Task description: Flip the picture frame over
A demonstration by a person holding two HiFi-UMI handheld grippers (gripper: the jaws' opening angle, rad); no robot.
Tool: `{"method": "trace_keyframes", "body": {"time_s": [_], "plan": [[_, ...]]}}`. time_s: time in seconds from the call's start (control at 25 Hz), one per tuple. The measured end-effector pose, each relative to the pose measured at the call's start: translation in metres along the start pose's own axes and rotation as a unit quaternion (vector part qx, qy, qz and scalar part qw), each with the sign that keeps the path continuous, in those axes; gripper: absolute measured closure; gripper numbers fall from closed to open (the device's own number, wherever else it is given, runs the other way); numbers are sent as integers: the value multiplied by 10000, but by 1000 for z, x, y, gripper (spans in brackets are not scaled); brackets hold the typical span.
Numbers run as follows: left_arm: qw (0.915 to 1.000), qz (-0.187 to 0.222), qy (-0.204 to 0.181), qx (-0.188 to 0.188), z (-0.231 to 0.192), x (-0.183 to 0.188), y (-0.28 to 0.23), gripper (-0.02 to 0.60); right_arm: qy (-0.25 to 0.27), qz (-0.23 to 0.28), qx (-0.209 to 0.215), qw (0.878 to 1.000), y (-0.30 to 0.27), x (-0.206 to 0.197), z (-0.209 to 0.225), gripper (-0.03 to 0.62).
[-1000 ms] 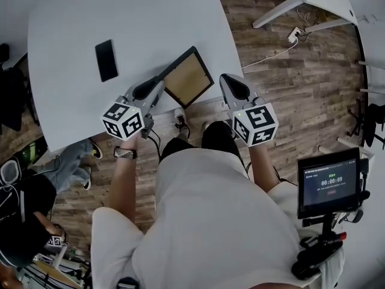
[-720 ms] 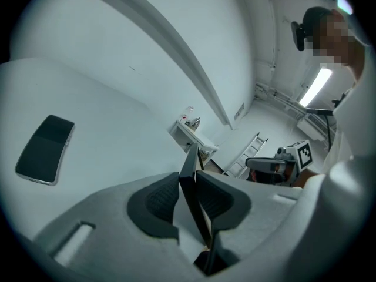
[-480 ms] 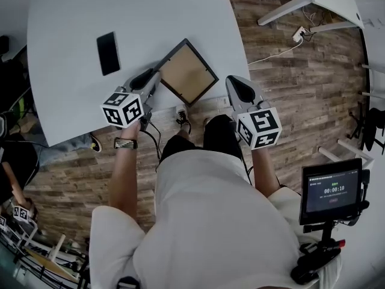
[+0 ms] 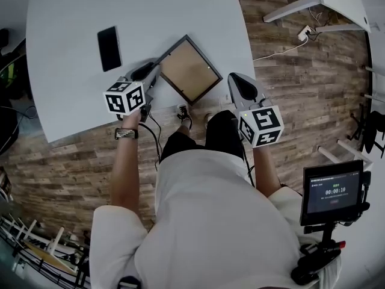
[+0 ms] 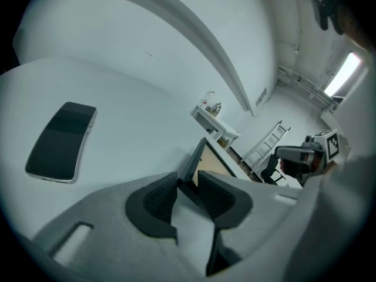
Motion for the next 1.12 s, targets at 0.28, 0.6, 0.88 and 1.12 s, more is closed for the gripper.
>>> {"method": "trace_keyframes", "body": {"time_s": [0.28,0.6,0.88,1.12], "plan": [[9995,-305,111,20,-11,-6,-9,463,-34,-73,33,10000,-1,-4,-1,592],[9988,-472,-42,113,-14,-2,-12,460,-65,-88,37,9999,-1,-3,-1,592],[9942,-791,-481,549,-14,-4,-16,457,-62,-151,41,9999,-1,-8,-3,591],[9855,-970,-1036,929,-14,-5,-17,465,-72,-183,51,9998,-3,-12,-4,592]]}}
Point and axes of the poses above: the fingertips, and each gripper's own axes: y backward along the fingers, z to its right, x out of its top, the point moved 3 cm from there along y, backward along the fingers, and after that the axes turned 14 degrees about -z, right-handed, at the moved point
